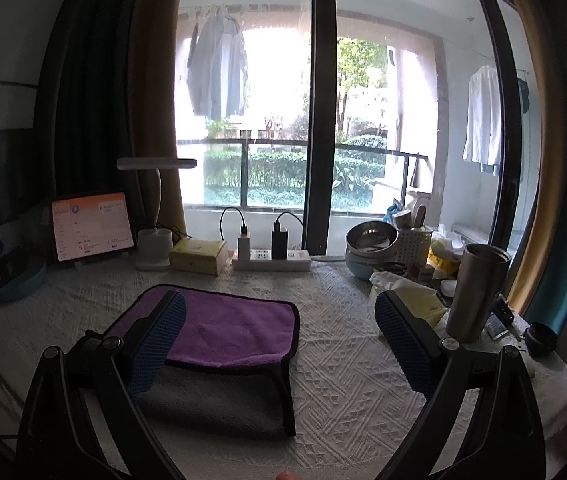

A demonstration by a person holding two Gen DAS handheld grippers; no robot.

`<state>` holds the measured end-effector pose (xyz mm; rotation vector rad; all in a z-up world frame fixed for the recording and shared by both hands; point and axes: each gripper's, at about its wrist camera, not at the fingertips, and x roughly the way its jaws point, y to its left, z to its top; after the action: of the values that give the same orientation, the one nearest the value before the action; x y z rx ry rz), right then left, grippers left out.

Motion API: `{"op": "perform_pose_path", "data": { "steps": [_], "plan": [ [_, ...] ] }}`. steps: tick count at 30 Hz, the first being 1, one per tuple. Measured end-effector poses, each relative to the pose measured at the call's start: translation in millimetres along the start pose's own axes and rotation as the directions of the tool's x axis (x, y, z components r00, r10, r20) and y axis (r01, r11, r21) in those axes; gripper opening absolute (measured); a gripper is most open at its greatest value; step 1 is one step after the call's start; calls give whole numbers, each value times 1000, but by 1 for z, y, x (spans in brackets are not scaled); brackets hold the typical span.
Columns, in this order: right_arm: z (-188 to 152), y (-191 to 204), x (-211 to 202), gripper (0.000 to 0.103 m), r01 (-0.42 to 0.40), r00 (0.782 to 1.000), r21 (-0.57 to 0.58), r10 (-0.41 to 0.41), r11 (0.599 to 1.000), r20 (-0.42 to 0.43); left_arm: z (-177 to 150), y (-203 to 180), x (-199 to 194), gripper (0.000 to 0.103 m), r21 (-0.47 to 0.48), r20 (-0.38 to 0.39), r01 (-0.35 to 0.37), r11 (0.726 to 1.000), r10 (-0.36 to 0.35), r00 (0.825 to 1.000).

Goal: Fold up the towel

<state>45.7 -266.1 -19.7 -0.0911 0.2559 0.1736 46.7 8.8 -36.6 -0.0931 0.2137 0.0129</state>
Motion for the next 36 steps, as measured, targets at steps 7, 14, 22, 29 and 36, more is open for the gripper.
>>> {"op": "perform_pose_path", "data": {
  "steps": [7, 14, 22, 29, 36],
  "plan": [
    [-12, 1, 33, 97, -41, 996, -4, 40, 999, -83, -18, 7, 37, 102, -21, -118, -13, 1000, 11, 993],
    [-33, 2, 74, 85, -102, 970, 18, 104, 995, -218, -39, 8, 72, 102, -14, -230, -11, 1000, 8, 973],
    [-61, -6, 111, 71, -115, 928, 49, 124, 992, -352, -60, 9, 101, 102, -25, -335, -6, 1000, -3, 942],
    [-74, -12, 132, 66, -120, 897, 68, 137, 991, -420, -71, 10, 111, 93, -36, -395, 7, 999, -21, 918],
    [-83, -14, 140, 57, -138, 874, 81, 159, 987, -459, -85, 12, 126, 71, -55, -483, 8, 998, -33, 875]
  ]
}}
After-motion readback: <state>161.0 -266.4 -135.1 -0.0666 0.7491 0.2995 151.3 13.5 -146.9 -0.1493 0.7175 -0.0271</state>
